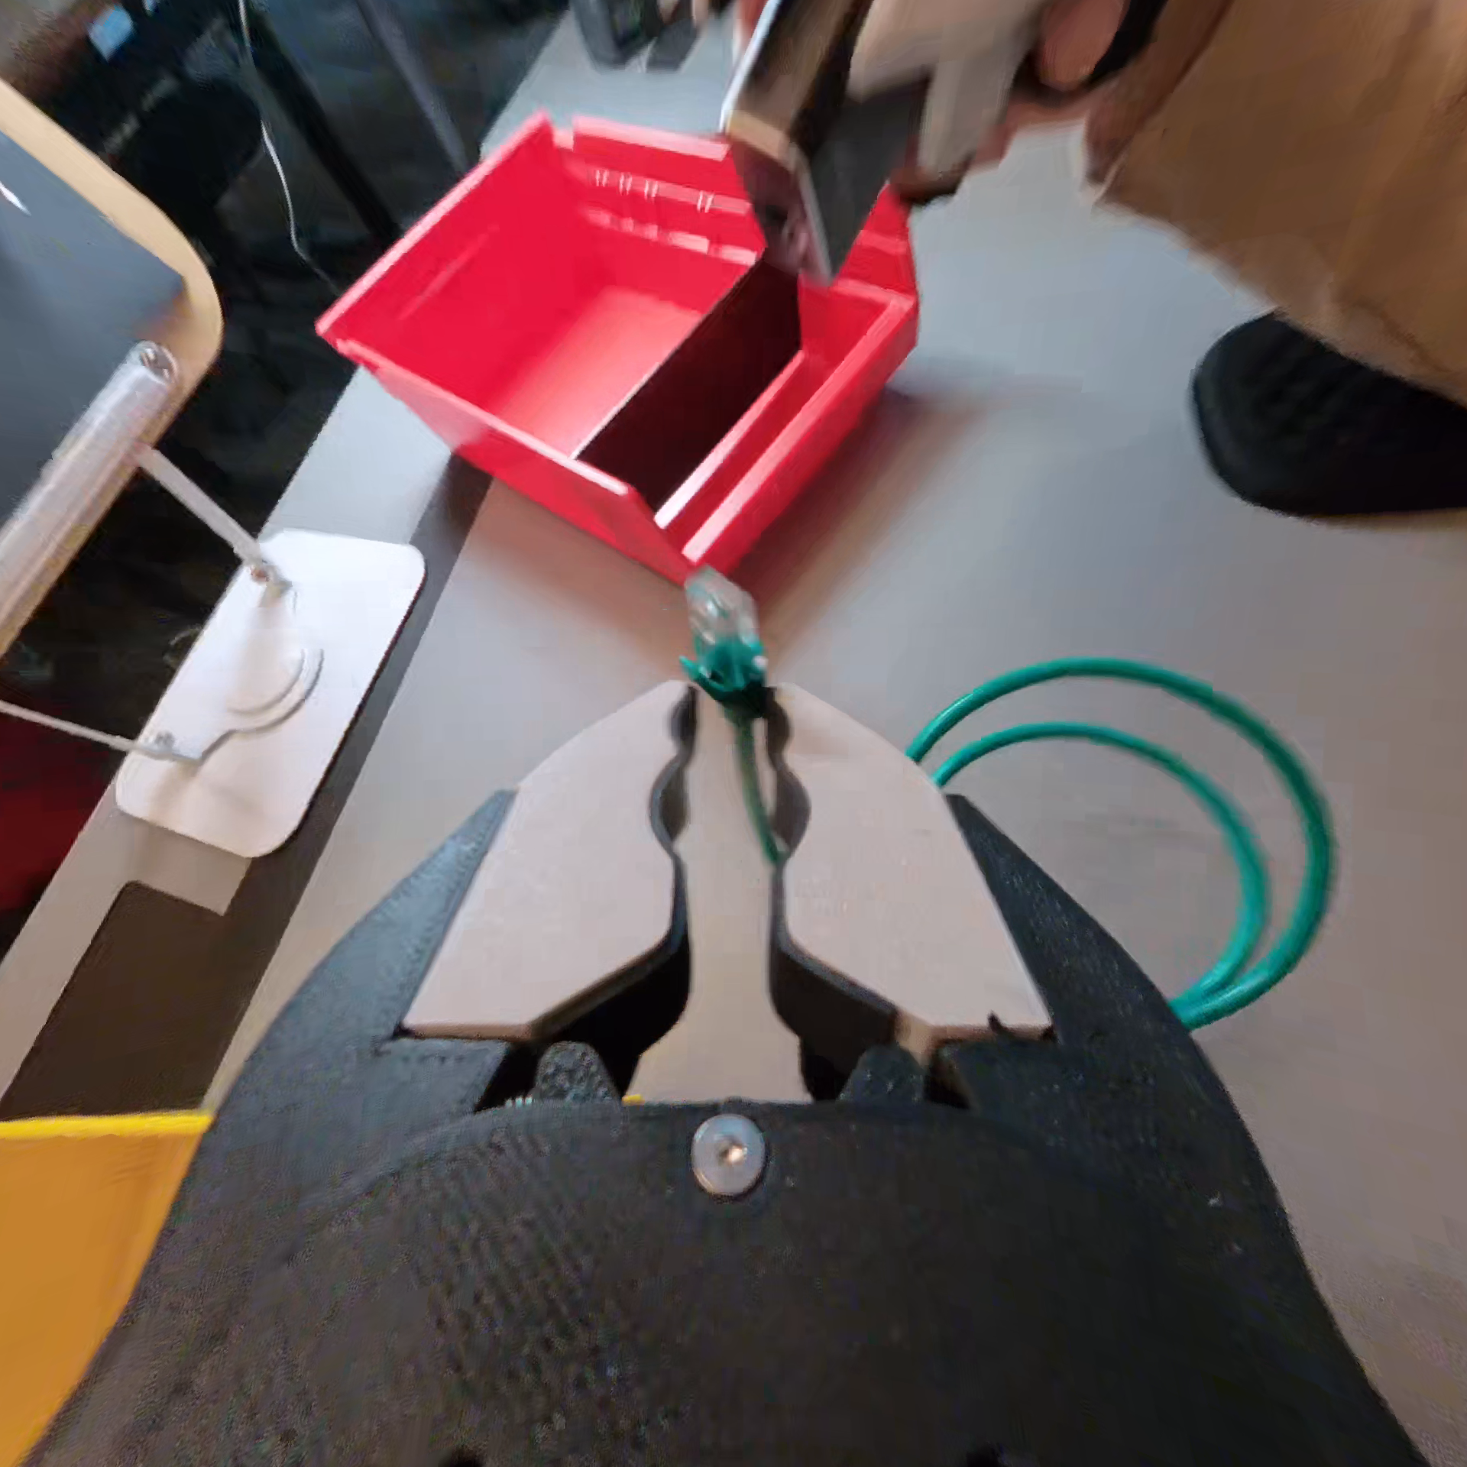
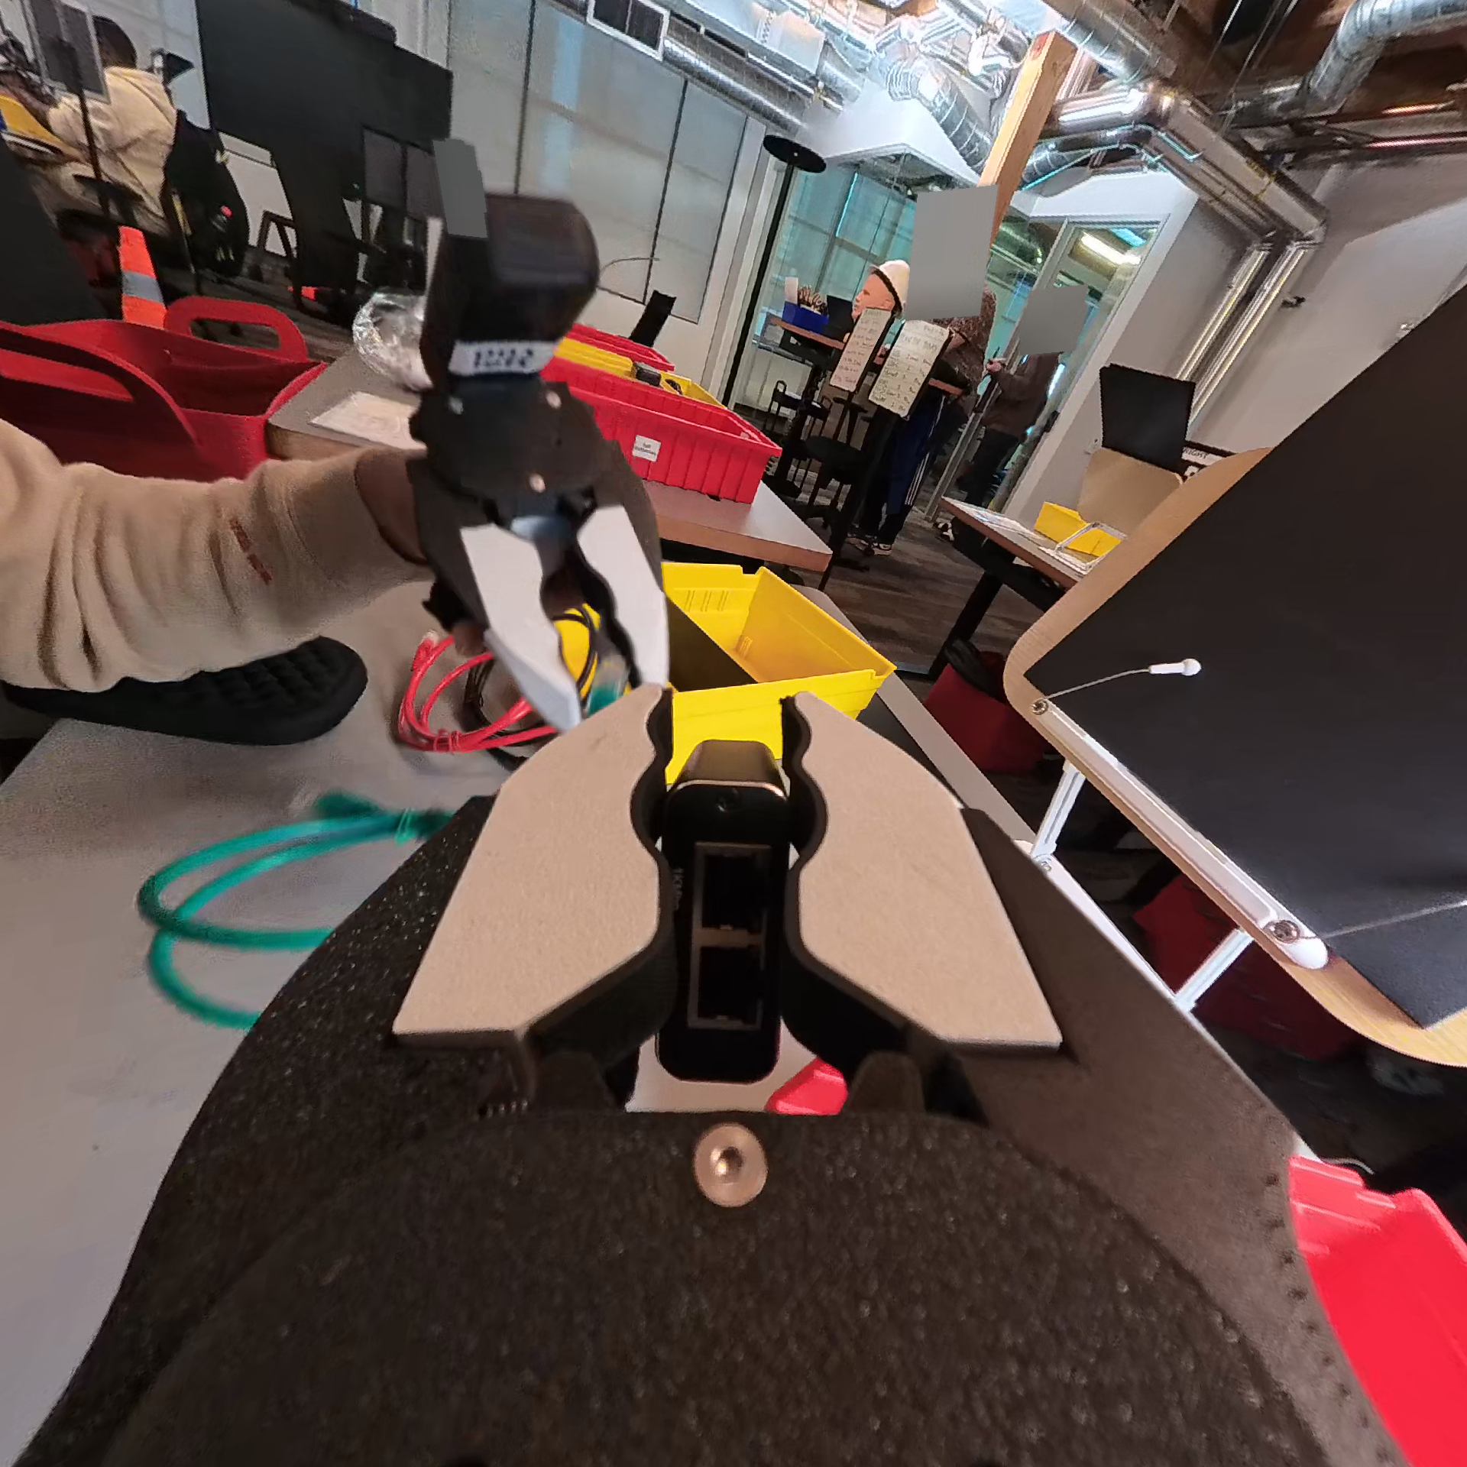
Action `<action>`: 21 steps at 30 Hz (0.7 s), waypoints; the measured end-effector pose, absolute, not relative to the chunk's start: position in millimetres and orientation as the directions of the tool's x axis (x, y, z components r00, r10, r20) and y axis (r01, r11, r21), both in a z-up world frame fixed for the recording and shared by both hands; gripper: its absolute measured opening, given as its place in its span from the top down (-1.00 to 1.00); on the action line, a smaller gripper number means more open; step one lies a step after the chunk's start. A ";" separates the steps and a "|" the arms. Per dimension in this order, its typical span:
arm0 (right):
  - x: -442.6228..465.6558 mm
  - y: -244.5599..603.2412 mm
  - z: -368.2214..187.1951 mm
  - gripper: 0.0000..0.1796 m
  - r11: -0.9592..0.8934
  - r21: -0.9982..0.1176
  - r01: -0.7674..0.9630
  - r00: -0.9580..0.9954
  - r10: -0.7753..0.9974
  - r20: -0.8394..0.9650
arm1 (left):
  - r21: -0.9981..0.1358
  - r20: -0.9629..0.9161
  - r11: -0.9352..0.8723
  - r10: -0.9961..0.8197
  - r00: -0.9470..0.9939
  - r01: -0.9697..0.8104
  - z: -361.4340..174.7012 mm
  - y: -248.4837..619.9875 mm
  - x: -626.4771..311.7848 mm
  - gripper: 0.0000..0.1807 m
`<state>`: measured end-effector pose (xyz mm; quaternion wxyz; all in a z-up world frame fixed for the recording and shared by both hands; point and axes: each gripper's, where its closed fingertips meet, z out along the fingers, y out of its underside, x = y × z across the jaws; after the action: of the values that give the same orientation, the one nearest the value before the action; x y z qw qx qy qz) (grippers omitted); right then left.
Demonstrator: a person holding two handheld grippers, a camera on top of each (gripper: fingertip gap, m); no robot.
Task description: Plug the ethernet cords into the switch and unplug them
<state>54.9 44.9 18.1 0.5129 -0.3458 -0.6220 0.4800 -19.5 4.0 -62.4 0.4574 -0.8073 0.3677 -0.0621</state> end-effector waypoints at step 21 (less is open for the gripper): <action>68.1 64.1 27.6 0.71 0.309 -0.949 -0.060 -0.178 0.932 0.315 | -0.041 -0.323 -0.725 -0.641 0.696 -0.687 -195.0 -98.8 -229.7 0.49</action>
<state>68.1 64.1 27.6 0.5317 -0.3579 -0.6097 0.4664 -229.7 -98.8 -195.0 0.0797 -0.9175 0.3619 0.1448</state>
